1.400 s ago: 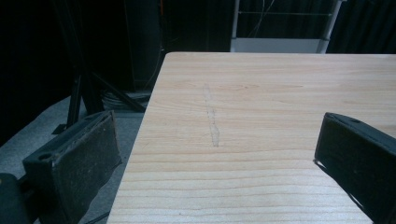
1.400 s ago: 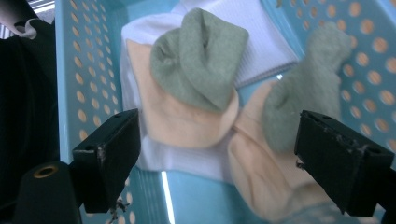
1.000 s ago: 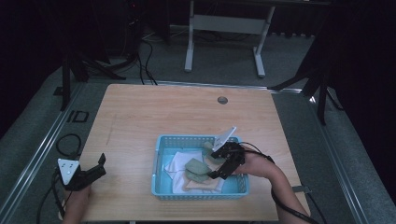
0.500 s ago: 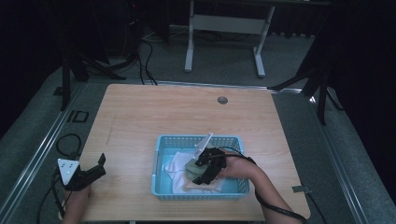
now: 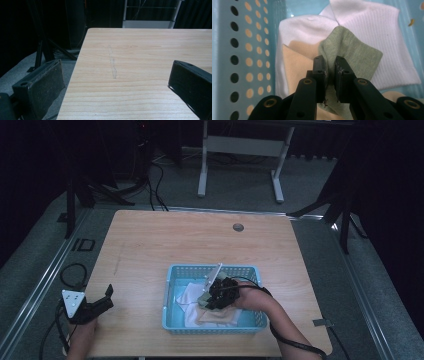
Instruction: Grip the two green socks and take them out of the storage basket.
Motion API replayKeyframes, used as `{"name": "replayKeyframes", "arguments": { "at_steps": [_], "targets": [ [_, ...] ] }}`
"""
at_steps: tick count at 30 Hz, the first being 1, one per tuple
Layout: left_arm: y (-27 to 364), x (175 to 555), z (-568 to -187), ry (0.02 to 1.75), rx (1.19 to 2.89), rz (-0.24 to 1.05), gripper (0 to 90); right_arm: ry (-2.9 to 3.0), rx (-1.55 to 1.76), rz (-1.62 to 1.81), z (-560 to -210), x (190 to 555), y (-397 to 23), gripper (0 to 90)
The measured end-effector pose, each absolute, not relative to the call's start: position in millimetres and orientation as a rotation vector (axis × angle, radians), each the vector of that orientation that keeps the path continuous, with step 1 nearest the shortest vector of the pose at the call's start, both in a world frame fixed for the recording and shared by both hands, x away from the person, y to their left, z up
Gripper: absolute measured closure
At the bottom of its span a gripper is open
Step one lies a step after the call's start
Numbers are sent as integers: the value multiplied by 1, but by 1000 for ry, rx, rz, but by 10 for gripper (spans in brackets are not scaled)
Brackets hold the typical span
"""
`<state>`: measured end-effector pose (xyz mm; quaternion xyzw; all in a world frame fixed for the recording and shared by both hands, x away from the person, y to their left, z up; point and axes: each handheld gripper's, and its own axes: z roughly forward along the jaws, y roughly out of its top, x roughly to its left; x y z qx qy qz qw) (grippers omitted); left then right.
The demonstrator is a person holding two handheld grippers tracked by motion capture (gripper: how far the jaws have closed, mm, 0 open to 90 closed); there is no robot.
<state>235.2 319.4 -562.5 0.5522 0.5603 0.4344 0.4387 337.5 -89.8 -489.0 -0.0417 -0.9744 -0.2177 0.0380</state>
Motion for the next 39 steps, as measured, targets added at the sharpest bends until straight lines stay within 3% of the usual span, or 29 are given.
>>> {"name": "replayKeyframes", "arguments": {
  "at_steps": [28,39],
  "targets": [
    [320,236,-562,1399,1369,1076,5,-3021,-92,-887,-411,332,-111,808],
    [320,236,-562,1397,1371,1077,5,-3054,-152,-939,-387,332,-140,807]
  ]
}}
